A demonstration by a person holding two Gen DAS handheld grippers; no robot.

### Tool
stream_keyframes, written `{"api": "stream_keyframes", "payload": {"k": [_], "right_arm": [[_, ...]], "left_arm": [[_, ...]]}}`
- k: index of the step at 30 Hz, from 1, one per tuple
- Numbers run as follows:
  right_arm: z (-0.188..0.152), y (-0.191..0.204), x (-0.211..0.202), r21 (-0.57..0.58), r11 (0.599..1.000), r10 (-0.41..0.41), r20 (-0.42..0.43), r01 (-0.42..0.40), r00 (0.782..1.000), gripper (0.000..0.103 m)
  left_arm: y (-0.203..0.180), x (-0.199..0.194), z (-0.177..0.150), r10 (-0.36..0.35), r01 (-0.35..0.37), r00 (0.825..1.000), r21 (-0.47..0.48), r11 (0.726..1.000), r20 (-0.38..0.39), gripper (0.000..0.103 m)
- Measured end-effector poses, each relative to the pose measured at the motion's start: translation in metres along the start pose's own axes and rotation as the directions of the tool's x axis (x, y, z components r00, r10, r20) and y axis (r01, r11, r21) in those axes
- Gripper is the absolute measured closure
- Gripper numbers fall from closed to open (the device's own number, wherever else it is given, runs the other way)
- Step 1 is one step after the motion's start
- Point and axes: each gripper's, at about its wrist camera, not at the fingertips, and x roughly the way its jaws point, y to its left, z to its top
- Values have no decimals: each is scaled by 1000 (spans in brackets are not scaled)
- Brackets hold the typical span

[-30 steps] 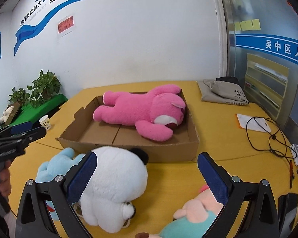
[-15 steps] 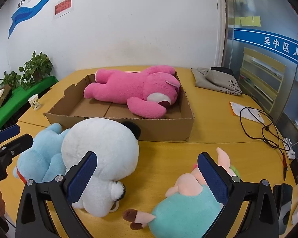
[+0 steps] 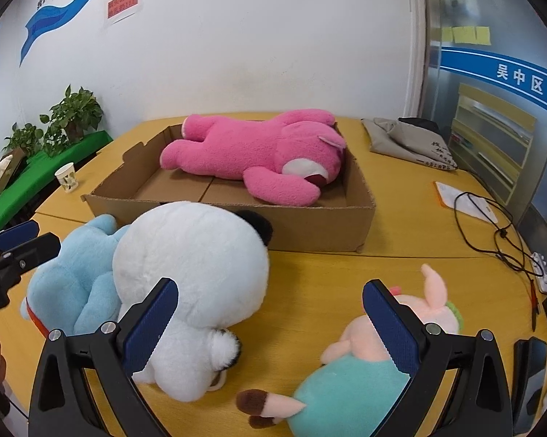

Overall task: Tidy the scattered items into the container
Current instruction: 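Move both grippers to the light blue plush with red collar, then close both grippers on the light blue plush and lift it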

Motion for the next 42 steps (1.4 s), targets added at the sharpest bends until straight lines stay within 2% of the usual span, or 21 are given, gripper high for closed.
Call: {"api": "stream_keyframes", "payload": {"k": [3, 6, 11, 16, 20, 22, 24, 27, 28, 30, 32, 34, 36, 39, 42], "right_arm": [[-3, 21, 5, -38, 997, 69, 0, -69, 998, 0], [-5, 51, 8, -83, 980, 180, -10, -180, 984, 0], [-8, 111, 12, -168, 915, 364, -47, -367, 930, 0], [-21, 160, 16, -254, 859, 438, -82, -444, 895, 0], [-35, 187, 9, -362, 798, 493, -68, -482, 867, 0], [-41, 195, 11, -405, 781, 483, -92, -476, 871, 0], [-47, 199, 20, -411, 789, 448, -123, -457, 885, 0], [-50, 199, 41, -375, 809, 423, -163, -452, 892, 0], [-51, 199, 49, -361, 817, 414, -177, -450, 893, 0], [-52, 201, 62, -332, 816, 424, -212, -473, 880, 0], [-53, 206, 63, -335, 824, 407, -210, -457, 889, 0], [-55, 210, 60, -353, 824, 394, -206, -443, 896, 0], [-60, 211, 57, -354, 820, 401, -204, -449, 893, 0], [-63, 207, 53, -344, 820, 412, -201, -458, 888, 1], [-67, 208, 49, -355, 819, 415, -175, -451, 893, 7]], "left_arm": [[33, -1, -4, -7, 6, 1000, -47, 999, -22, 25], [68, -1, -8, -10, 5, 999, -87, 996, -48, 25], [105, 4, -19, -38, 26, 995, -134, 991, -91, 25], [120, 17, -30, -100, 78, 985, -150, 986, -141, 25], [128, 27, -34, -211, 186, 970, -196, 963, -119, 25], [136, 39, -36, -224, 187, 965, -240, 953, -138, 25], [144, 49, -39, -248, 200, 957, -281, 939, -148, 25], [152, 59, -45, -342, 277, 927, -335, 900, -152, 25], [152, 63, -48, -358, 289, 920, -341, 895, -161, 25], [155, 69, -53, -385, 303, 908, -374, 877, -167, 25], [158, 71, -56, -410, 318, 897, -403, 859, -166, 25], [158, 72, -59, -448, 350, 879, -418, 838, -163, 32], [153, 70, -61, -485, 386, 860, -423, 820, -156, 42], [148, 65, -62, -479, 384, 864, -411, 827, -155, 48], [144, 55, -62, -464, 375, 873, -399, 837, -151, 52]]}}
